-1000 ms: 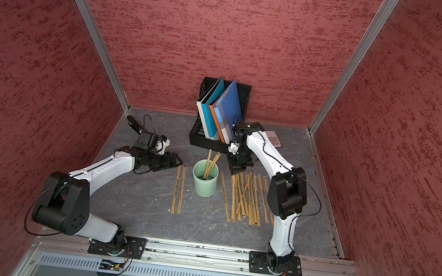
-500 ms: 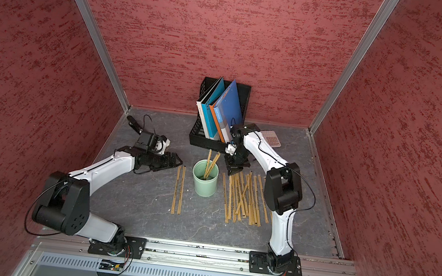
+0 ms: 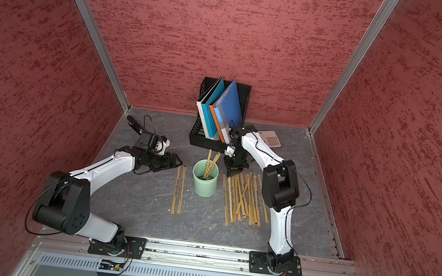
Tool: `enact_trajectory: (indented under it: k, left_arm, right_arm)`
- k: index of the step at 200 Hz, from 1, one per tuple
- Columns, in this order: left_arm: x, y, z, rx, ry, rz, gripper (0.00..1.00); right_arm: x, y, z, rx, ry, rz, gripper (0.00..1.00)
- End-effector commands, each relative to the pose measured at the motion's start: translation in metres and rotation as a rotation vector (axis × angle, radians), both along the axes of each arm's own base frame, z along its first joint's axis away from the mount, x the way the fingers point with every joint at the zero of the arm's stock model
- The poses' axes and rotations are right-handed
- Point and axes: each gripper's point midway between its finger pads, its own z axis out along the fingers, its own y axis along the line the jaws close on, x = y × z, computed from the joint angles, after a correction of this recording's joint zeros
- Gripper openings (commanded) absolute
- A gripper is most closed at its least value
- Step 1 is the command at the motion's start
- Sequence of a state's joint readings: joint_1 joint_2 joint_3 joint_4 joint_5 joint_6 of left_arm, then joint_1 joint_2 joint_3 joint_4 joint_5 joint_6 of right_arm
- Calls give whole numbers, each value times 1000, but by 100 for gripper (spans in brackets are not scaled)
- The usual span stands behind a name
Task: Take the straws out of the storage container
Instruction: Place the straw at the center of the board.
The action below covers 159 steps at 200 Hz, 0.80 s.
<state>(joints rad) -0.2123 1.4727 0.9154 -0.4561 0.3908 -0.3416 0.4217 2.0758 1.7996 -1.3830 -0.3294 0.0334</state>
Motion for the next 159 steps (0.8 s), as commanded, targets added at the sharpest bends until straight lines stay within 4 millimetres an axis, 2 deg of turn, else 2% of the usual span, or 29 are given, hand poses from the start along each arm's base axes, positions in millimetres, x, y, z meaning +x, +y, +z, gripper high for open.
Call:
enact_trajectory:
  k: [1, 35, 52, 72, 89, 110, 122, 135, 159]
  left_arm:
    - [2, 4, -2, 17, 2, -8, 85]
    - [2, 4, -1, 18, 1, -8, 85]
    - [2, 4, 0, 19, 0, -9, 85]
    - [2, 5, 0, 22, 0, -6, 85]
    - [3, 5, 2, 22, -3, -4, 85]
    - [3, 5, 5, 17, -9, -2, 85]
    - [4, 4, 5, 13, -10, 1, 85]
    - [4, 3, 6, 7, -10, 2, 85]
    - [2, 4, 7, 4, -13, 4, 85]
  right_arm:
    - [9, 0, -1, -1, -26, -7, 15]
    - [12, -2, 1, -11, -39, -19, 19]
    - [17, -8, 9, -37, -73, -39, 19]
    - [22, -10, 32, -23, -154, -73, 20]
    - [24, -5, 63, 47, -252, -109, 21]
    - [20, 10, 100, 180, -378, -115, 23]
    - [16, 22, 115, 241, -430, -110, 23]
    - [13, 35, 123, 278, -471, -103, 23]
    - [11, 58, 122, 309, -496, -85, 23]
